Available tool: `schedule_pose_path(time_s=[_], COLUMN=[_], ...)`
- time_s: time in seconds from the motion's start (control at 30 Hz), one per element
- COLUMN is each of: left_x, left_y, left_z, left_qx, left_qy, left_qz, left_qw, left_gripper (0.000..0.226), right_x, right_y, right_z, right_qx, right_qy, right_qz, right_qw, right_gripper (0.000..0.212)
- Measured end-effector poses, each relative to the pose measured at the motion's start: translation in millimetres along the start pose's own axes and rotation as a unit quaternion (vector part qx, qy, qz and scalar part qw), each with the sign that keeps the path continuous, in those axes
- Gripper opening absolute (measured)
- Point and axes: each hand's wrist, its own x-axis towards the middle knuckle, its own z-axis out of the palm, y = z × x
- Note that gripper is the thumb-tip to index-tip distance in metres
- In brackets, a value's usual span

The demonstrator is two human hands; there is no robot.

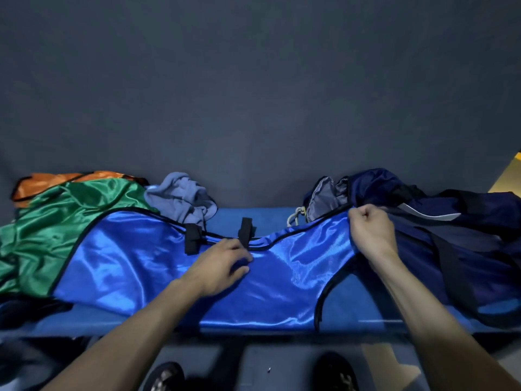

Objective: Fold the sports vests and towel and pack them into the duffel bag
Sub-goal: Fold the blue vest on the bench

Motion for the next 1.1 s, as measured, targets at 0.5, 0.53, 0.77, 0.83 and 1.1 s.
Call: schedule_pose_path(time_s=[0.5, 0.53, 0.77, 0.83, 1.1], left_x=[8, 11, 43, 51, 74], left_y=[42, 41, 36, 37, 27], left_z=[28, 29, 30, 34, 43], left_qx=[0.053, 0.071, 0.095, 0.116, 0.231], left_qy=[-0.009, -0.003, 0.035, 0.054, 0.124], left_qz=[0.048, 0.045, -0.028, -0.027, 0.078], left_qw=[0.997, 0.996, 0.994, 0.991, 0.962], left_gripper=[0.039, 0.042, 0.042, 0.036, 0.023], right_x=[10, 11, 16, 18, 20], right_y=[32, 33, 35, 37, 38], right_z=[-53, -53, -52, -52, -52], right_qx=[-0.034, -0.035, -0.046, -0.048, -0.049], right_qy=[0.046, 0.045, 0.041, 0.04, 0.035], right_qz=[0.042, 0.046, 0.079, 0.09, 0.094], right_qw=[0.997, 0.997, 0.995, 0.994, 0.994], right_gripper=[0.041, 0.043, 0.041, 0.042, 0.049])
